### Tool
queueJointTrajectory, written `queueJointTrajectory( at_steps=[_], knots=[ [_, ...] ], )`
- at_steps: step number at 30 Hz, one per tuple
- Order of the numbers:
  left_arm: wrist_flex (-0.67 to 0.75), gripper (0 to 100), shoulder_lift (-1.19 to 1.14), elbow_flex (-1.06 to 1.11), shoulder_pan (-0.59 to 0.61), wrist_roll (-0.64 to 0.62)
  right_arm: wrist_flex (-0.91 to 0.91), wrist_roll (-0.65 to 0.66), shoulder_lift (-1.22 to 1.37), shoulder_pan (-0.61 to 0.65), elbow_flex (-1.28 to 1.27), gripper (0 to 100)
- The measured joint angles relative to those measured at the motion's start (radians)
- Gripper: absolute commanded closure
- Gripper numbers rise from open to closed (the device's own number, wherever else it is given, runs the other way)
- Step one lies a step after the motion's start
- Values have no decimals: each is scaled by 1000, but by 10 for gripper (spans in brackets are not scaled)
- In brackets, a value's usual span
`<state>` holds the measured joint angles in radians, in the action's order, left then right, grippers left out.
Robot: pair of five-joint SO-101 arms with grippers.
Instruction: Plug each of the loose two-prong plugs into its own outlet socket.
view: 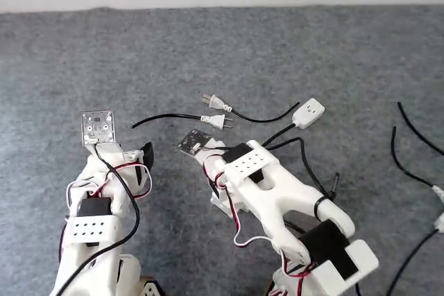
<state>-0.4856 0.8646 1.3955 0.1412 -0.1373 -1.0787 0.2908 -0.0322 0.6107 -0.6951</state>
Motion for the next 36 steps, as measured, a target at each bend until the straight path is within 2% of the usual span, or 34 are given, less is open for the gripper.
queueJointTrajectory(
  at_steps=[3, 10, 15, 25, 30, 36],
  knots=[
    [0, 775, -5, 0, 0, 0, 0, 0, 0, 2, 2, 710],
    [0, 775, -5, 0, 0, 0, 29, -5, 5, -3, 2, 995],
    [0, 775, -5, 0, 0, 0, 35, -38, 8, -5, 18, 991],
    [0, 775, -5, 0, 0, 0, -77, -486, 9, -34, 241, 989],
    [0, 775, -5, 0, 0, 0, -66, -615, 9, -74, 247, 988],
    [0, 775, -5, 0, 0, 0, -21, -710, 35, -75, 253, 988]
  ],
)
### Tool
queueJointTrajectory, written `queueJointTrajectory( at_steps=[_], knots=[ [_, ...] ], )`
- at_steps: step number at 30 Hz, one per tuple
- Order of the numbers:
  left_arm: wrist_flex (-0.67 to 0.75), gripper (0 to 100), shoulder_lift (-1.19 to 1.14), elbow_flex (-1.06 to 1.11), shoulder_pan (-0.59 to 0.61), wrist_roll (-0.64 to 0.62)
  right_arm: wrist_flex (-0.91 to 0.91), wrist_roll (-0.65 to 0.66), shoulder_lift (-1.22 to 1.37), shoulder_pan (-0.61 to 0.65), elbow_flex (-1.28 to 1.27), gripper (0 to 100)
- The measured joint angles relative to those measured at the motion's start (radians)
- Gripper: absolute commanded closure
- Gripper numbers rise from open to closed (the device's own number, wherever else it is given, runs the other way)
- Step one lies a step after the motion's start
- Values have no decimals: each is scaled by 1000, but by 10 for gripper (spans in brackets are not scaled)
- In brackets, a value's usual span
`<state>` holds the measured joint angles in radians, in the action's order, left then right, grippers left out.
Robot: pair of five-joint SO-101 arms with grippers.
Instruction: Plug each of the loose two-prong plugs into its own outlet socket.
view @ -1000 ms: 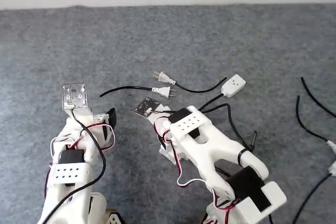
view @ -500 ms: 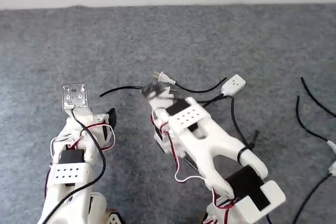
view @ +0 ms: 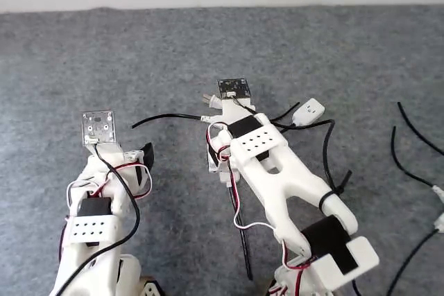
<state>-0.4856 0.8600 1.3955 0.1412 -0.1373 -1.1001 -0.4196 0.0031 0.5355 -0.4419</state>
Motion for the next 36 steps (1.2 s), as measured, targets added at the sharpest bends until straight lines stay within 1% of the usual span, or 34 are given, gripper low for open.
queueJointTrajectory(
  at_steps=[5, 9, 12, 15, 17, 23, 28, 33, 36],
  knots=[
    [0, 775, 0, 0, 0, 0, 41, -35, 130, -6, 2, 989],
    [0, 775, 0, 0, 0, 0, 48, -40, 235, -17, 69, 988],
    [0, 775, 0, 0, 0, 0, -11, -31, 267, -17, 140, 967],
    [0, 775, 0, 0, 0, 0, -48, 5, 279, -18, 183, 880],
    [0, 775, 0, 0, 0, 0, -74, 12, 279, -18, 201, 848],
    [0, 775, 0, 0, 0, 0, -172, 51, 279, -18, 279, 844],
    [0, 775, 0, 0, 0, 0, -265, 58, 279, -18, 359, 844],
    [0, 775, 0, 0, 0, 0, -295, 92, 301, -18, 390, 842],
    [0, 775, 0, 0, 0, 0, -295, 118, 345, -18, 390, 788]
  ],
)
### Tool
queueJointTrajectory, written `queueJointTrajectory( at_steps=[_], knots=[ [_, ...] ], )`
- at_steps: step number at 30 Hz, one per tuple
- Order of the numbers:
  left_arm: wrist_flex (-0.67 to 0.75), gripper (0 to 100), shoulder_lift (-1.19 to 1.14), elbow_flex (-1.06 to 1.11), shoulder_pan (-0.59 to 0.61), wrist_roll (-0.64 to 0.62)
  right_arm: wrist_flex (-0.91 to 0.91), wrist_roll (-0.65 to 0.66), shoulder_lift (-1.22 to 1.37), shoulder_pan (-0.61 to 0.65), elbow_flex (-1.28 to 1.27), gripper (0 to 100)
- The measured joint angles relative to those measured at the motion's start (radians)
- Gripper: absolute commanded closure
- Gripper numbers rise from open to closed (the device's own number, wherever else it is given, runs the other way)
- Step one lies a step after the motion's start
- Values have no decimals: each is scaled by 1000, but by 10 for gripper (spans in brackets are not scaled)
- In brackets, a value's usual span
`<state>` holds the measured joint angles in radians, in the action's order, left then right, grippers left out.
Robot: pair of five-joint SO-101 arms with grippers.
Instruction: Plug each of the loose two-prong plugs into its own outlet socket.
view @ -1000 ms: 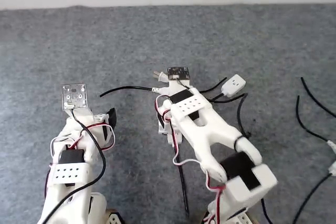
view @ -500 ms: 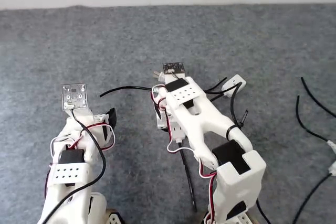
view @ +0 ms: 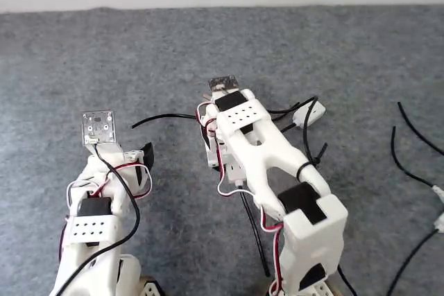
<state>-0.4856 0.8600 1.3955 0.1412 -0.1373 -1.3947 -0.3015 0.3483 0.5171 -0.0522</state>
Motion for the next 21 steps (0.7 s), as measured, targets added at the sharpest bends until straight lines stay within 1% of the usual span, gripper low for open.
queueJointTrajectory(
  at_steps=[4, 9, 12, 19, 21],
  knots=[
    [0, 775, 0, 0, 0, 0, 0, 5, 71, -2, 9, 731],
    [0, 775, 0, 0, 0, 0, 0, 61, 92, 5, 78, 730],
    [0, 775, 0, 0, 0, 0, -2, 101, 94, 29, 114, 731],
    [0, 775, 0, 0, 0, 0, -61, 114, 98, 29, 129, 733],
    [0, 775, 0, 0, 0, 0, -72, 114, 106, 28, 129, 758]
  ],
)
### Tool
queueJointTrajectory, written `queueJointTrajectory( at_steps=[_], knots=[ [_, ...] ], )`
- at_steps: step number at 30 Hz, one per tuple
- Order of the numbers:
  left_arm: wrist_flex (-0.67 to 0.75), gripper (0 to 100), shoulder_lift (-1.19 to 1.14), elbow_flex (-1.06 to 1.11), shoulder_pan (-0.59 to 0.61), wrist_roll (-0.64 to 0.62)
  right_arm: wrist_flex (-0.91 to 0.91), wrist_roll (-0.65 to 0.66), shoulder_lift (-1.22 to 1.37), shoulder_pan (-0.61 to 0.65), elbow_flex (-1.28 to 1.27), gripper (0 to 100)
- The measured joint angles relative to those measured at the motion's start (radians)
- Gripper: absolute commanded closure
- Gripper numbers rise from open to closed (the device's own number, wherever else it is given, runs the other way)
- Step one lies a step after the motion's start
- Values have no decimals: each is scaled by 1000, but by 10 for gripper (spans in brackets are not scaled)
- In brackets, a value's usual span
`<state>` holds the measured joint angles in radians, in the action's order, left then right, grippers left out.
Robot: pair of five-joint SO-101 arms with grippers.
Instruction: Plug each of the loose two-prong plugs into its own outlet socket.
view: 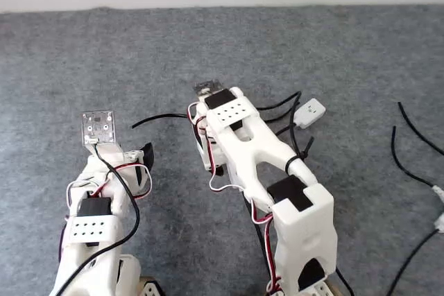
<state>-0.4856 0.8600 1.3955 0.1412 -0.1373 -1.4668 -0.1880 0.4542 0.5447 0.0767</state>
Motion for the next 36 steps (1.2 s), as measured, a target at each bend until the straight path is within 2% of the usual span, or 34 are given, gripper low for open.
queueJointTrajectory(
  at_steps=[7, 14, 24, 28, 36],
  knots=[
    [0, 775, 0, 0, 0, 0, 21, -31, 2, -58, -34, 998],
    [0, 775, 0, 0, 0, 0, 9, -110, 2, -54, -35, 986],
    [0, 775, 0, 0, 0, 0, -110, -358, 2, -2, 84, 886],
    [0, 775, 0, 0, 0, 0, -110, -356, 2, 12, 84, 857],
    [0, 775, 0, 0, 0, 37, -112, -327, 2, 84, 84, 719]
  ],
)
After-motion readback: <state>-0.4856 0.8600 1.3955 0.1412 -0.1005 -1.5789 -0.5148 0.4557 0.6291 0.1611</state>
